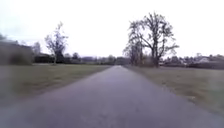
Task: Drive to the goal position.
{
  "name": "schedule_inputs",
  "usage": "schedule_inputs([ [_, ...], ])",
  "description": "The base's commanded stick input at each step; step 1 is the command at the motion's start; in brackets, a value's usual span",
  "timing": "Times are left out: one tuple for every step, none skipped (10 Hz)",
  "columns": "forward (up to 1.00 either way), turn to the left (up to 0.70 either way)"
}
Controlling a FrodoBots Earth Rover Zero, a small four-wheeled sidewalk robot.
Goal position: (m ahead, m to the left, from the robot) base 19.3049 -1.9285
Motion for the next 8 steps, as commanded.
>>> schedule_inputs([
  [1.00,0.00],
  [1.00,0.00],
  [1.00,0.00],
  [1.00,0.00],
  [1.00,0.00],
  [1.00,0.00],
  [1.00,0.00],
  [1.00,0.00],
])
